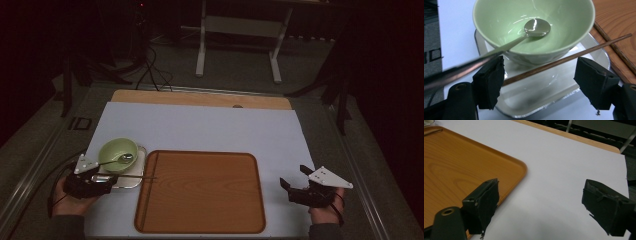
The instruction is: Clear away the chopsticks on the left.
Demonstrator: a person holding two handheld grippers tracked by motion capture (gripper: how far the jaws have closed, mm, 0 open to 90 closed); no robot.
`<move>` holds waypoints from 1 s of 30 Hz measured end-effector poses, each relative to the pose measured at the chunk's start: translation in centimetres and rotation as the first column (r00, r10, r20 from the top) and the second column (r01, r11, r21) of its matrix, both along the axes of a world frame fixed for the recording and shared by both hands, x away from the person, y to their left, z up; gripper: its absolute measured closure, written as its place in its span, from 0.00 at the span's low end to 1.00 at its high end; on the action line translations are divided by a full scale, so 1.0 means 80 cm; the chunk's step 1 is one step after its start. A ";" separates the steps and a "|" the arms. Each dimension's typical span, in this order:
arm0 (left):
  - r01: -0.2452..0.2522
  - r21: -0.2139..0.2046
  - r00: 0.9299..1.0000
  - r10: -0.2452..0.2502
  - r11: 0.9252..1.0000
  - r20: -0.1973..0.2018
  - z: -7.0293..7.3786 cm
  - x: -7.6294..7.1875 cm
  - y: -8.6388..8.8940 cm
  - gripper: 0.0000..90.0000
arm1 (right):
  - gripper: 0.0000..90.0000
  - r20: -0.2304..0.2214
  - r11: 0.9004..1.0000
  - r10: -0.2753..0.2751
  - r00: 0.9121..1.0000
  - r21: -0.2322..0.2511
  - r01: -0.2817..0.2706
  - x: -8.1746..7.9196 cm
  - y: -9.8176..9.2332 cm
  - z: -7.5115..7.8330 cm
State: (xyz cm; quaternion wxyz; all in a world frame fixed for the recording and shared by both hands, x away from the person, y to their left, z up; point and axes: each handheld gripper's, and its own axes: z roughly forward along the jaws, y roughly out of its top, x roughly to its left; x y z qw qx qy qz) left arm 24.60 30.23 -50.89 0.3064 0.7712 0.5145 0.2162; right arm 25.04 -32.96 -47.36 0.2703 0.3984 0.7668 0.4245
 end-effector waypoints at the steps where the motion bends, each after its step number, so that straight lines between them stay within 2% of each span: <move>1: 0.005 -0.005 1.000 -0.005 1.000 -0.012 -0.003 0.003 0.001 0.28 | 0.16 0.000 1.000 0.000 1.000 0.000 0.000 0.000 0.000 0.000; 5: 0.005 -0.025 1.000 -0.005 1.000 -0.021 -0.009 0.008 0.006 0.32 | 0.16 0.000 1.000 -0.002 1.000 0.002 0.002 0.000 -0.001 0.000; 7: 0.001 -0.017 0.999 -0.001 1.000 -0.032 -0.014 0.006 0.005 0.37 | 0.16 -0.002 1.000 -0.005 1.000 0.003 0.005 0.000 -0.002 -0.001; 9: 0.009 -0.009 0.999 -0.009 1.000 -0.043 -0.016 0.003 0.004 0.47 | 0.16 -0.002 1.000 -0.003 1.000 0.002 0.004 0.000 -0.001 0.000; 12: 0.013 -0.003 0.999 -0.013 1.000 -0.044 -0.015 0.000 0.004 0.55 | 0.16 -0.005 1.000 -0.002 1.000 0.000 0.002 0.000 0.000 0.000; 17: 0.058 0.059 0.997 -0.055 0.997 -0.052 -0.012 -0.008 -0.011 0.61 | 0.16 -0.004 1.000 -0.002 1.000 0.000 0.002 0.000 -0.001 0.000; 18: 0.058 0.059 0.997 -0.055 0.997 -0.052 -0.012 -0.008 -0.011 0.62 | 0.16 -0.004 1.000 -0.002 1.000 -0.001 0.002 0.000 -0.001 0.000; 19: 0.081 0.073 0.995 -0.077 0.994 -0.056 -0.009 -0.008 -0.018 0.62 | 0.16 -0.004 1.000 -0.002 1.000 -0.001 0.002 0.000 -0.001 0.000; 21: 0.099 0.116 0.994 -0.092 0.988 -0.063 -0.007 -0.007 -0.027 0.65 | 0.16 -0.004 1.000 -0.001 1.000 -0.001 0.001 0.000 0.000 0.000; 23: 0.120 0.140 0.991 -0.111 0.983 -0.073 -0.005 -0.005 -0.033 0.68 | 0.16 -0.005 1.000 0.001 1.000 -0.001 -0.001 0.000 0.000 0.000; 30: 0.196 0.185 0.979 -0.182 0.963 -0.091 -0.001 -0.001 -0.055 0.77 | 0.16 -0.007 1.000 0.000 1.000 -0.001 0.000 0.000 -0.001 0.000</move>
